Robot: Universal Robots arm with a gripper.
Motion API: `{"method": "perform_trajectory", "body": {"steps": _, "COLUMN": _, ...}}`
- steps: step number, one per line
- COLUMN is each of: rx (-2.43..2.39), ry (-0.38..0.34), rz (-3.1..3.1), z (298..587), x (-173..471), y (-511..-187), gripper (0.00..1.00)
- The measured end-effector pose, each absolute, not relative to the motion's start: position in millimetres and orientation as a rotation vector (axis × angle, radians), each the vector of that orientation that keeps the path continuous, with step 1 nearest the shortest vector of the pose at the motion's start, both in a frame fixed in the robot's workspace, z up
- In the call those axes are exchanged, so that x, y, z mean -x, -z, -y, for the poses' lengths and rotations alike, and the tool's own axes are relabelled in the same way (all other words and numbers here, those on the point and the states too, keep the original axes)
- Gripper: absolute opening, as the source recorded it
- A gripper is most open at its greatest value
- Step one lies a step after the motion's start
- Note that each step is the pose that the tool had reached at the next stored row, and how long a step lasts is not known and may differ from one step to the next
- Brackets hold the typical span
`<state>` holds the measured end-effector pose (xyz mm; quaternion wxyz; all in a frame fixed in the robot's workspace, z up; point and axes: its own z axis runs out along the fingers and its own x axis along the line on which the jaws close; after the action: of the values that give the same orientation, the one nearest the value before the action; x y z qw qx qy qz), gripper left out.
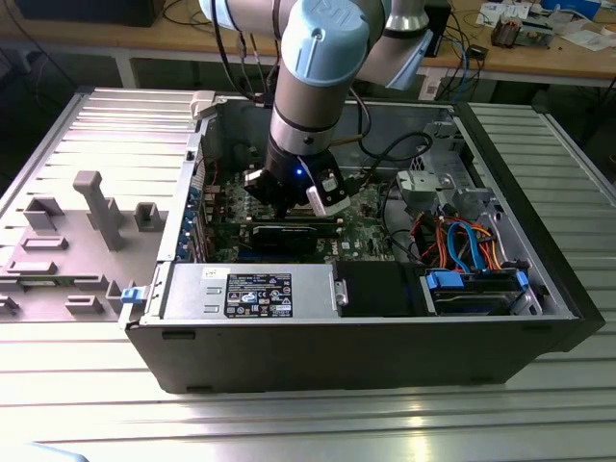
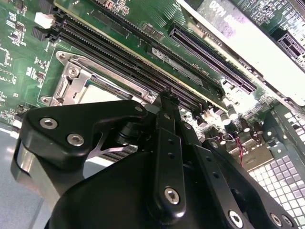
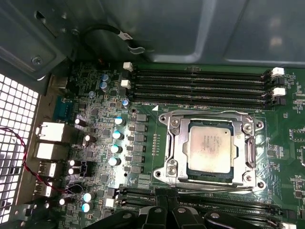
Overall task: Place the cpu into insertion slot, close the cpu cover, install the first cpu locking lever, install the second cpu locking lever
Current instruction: 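Install the second cpu locking lever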
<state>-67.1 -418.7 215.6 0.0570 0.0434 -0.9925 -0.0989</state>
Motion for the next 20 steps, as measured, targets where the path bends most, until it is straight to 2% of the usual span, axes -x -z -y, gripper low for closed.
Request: {"method": "perform_trajectory", "body": {"steps": 20, "rx": -0.13, "ry": 0.333, "rz": 3.008, "z": 418.6, "x": 70.9, "y": -204.0, "gripper": 0.11}}
